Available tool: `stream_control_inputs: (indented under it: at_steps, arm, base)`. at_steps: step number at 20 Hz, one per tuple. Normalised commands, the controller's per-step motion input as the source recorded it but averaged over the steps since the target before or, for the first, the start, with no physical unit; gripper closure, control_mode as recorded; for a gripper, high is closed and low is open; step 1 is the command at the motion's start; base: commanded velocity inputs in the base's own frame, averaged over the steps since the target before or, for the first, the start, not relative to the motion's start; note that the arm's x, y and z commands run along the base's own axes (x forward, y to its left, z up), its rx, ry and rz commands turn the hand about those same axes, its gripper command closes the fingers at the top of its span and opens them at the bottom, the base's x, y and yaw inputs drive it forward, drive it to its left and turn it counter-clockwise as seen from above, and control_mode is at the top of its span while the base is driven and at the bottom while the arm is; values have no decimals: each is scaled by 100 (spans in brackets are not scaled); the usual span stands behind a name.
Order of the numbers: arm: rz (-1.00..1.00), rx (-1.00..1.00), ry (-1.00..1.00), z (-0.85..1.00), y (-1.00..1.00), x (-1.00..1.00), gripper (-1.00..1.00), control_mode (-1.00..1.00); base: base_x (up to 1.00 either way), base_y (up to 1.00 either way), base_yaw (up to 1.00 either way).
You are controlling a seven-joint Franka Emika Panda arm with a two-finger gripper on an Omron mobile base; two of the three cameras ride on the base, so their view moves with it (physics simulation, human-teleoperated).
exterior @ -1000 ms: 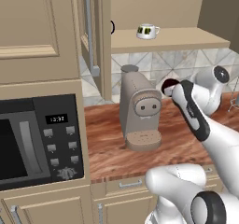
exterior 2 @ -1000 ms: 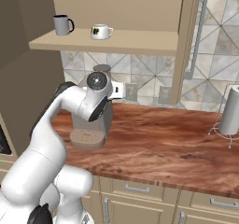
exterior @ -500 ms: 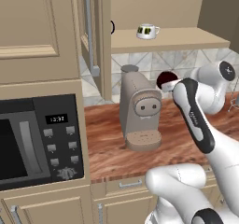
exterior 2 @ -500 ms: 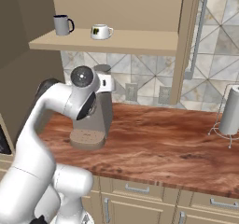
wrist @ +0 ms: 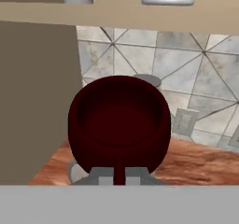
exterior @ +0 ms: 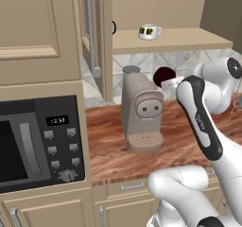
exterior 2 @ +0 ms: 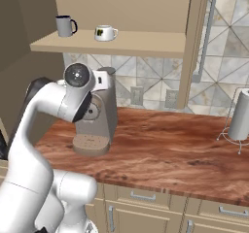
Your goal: Pick the mug on the counter and place it in the cabinet with the handle facing the right, like the mugs already inside.
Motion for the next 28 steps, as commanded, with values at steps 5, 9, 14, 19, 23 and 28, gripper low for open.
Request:
stream_control_inputs:
  at_steps: [5,9,14,19,23,28]
  arm:
    - [8,1,0,29,12,-1,100,-100]
    - [9,1,0,30,14,0,100,-100]
    - [9,1,0,31,18,0,100,-100]
    - [7,0,0,24,13,1,100,-100]
    - [3,0,0,15,1,18,100,-100]
    - [1,0,0,20,0,23,100,-100]
  base:
    - [0,0,0]
    - [0,0,0]
    - [0,0,0]
    - [0,0,0]
    - [0,0,0]
    - [0,0,0]
